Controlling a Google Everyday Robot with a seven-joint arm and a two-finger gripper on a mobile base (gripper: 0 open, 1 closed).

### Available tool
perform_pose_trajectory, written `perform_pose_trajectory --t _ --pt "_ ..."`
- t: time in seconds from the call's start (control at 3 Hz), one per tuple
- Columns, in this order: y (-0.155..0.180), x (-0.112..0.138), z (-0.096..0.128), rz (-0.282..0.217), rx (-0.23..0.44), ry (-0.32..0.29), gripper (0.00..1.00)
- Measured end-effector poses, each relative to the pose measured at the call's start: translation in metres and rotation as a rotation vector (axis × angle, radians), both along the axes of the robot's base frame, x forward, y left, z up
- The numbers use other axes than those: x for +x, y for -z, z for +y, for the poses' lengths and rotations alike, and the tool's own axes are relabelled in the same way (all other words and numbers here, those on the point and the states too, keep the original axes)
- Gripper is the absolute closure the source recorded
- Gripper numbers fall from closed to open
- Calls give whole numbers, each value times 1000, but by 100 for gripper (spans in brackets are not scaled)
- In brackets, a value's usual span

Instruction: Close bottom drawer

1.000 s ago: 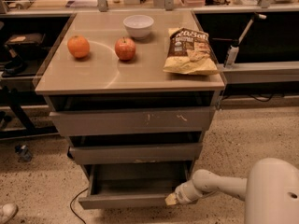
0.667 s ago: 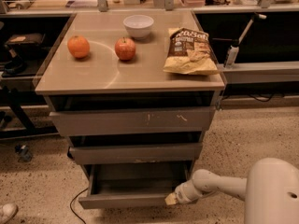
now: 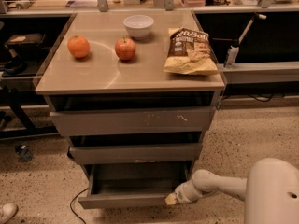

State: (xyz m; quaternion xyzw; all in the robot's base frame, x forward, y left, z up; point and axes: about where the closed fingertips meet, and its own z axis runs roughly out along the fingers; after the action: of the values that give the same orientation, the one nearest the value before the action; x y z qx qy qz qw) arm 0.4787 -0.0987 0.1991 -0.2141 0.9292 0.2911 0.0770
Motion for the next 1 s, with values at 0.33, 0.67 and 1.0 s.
perform_pose_trajectory --t 0.33,0.67,1.0 --pt "0 0 0 0 0 0 11" --pt "0 0 0 0 0 0 0" --pt "0 0 0 0 0 0 0"
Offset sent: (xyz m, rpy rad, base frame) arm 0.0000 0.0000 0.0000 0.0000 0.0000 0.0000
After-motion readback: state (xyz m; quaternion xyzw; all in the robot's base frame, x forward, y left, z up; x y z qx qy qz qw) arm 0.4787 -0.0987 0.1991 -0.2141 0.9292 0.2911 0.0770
